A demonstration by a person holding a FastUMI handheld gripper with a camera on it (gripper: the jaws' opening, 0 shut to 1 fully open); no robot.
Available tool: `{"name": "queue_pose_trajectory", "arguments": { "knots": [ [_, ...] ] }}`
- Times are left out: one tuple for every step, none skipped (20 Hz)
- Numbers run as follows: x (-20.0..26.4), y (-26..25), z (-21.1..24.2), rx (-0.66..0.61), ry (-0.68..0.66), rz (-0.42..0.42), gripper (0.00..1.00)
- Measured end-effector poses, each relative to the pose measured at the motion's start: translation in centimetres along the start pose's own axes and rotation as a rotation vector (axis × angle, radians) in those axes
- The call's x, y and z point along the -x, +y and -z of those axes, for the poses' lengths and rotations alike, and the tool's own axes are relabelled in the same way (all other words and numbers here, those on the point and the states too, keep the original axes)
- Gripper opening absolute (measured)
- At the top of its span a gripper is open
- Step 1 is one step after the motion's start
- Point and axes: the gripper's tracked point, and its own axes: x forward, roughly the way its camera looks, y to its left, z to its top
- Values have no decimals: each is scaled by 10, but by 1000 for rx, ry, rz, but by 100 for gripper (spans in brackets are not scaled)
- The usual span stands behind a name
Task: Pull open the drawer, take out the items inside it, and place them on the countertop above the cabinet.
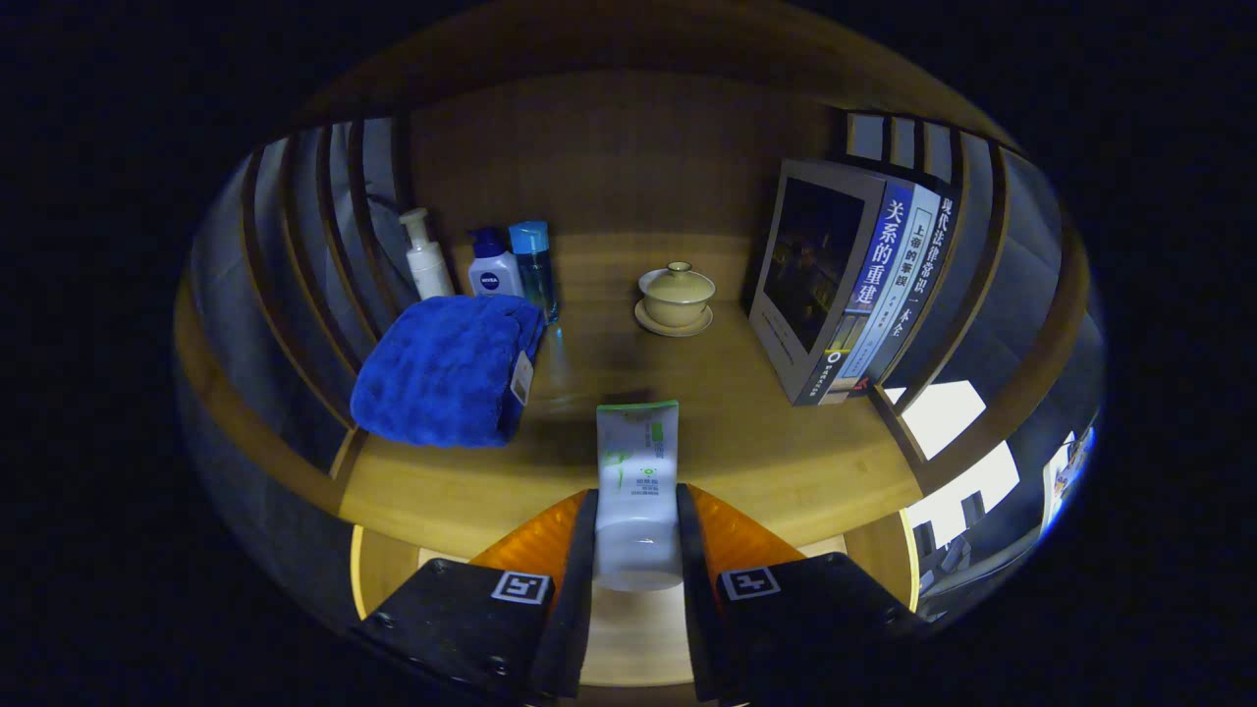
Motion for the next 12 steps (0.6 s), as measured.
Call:
{"name": "queue_pose_trajectory", "arguments": {
  "knots": [
    [-6, 1, 3, -3, 4, 0, 50],
    [-9, 0, 5, -13, 5, -1, 51],
    [-14, 0, 6, -21, 1, 2, 53],
    [-15, 1, 7, -22, -9, -4, 55],
    [-16, 0, 6, -13, -17, -1, 62],
    [-15, 0, 11, 2, -21, -4, 69],
    [-14, 2, 14, 15, -28, -8, 80],
    [-11, 2, 18, 23, -38, -11, 90],
    [-9, 4, 24, 20, -45, -21, 100],
    [-6, 7, 28, 10, -56, -37, 100],
    [-1, 7, 32, -3, -69, -47, 100],
    [3, 7, 36, -19, -81, -52, 100]
  ]
}}
